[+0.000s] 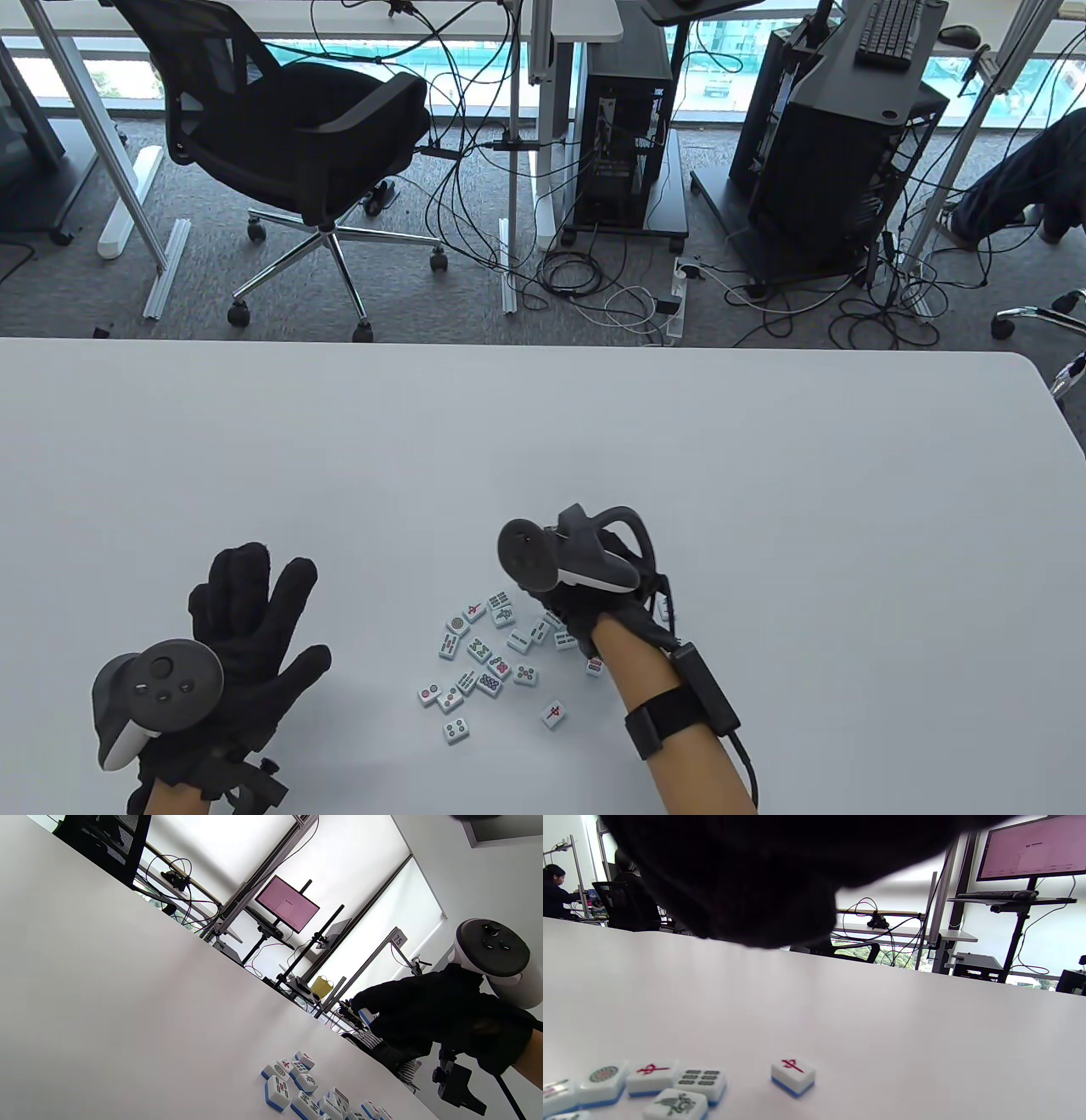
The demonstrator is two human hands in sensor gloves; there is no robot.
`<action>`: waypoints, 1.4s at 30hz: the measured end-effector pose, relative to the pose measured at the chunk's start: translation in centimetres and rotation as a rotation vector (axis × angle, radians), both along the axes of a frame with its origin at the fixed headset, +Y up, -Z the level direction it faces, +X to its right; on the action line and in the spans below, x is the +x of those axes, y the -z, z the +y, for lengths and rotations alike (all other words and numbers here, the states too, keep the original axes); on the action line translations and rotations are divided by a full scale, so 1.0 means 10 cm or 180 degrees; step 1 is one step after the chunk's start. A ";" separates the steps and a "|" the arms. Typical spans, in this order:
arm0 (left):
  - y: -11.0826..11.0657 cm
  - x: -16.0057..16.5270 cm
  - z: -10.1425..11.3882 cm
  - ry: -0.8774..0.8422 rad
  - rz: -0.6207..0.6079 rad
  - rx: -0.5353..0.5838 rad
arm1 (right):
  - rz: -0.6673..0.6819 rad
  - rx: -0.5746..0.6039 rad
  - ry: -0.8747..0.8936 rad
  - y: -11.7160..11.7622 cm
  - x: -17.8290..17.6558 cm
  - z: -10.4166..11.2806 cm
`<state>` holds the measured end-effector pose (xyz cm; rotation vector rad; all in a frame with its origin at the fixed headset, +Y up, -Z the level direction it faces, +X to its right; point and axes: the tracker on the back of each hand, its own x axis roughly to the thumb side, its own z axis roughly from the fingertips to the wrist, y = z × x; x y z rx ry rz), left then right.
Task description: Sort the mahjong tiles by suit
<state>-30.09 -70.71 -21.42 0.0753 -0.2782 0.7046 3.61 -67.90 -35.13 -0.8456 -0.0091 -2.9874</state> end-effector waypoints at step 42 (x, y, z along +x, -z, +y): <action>0.02 0.09 -0.04 0.0170 -0.0054 -0.0105 | -0.0762 0.0466 0.0005 -0.41 1.19 -0.05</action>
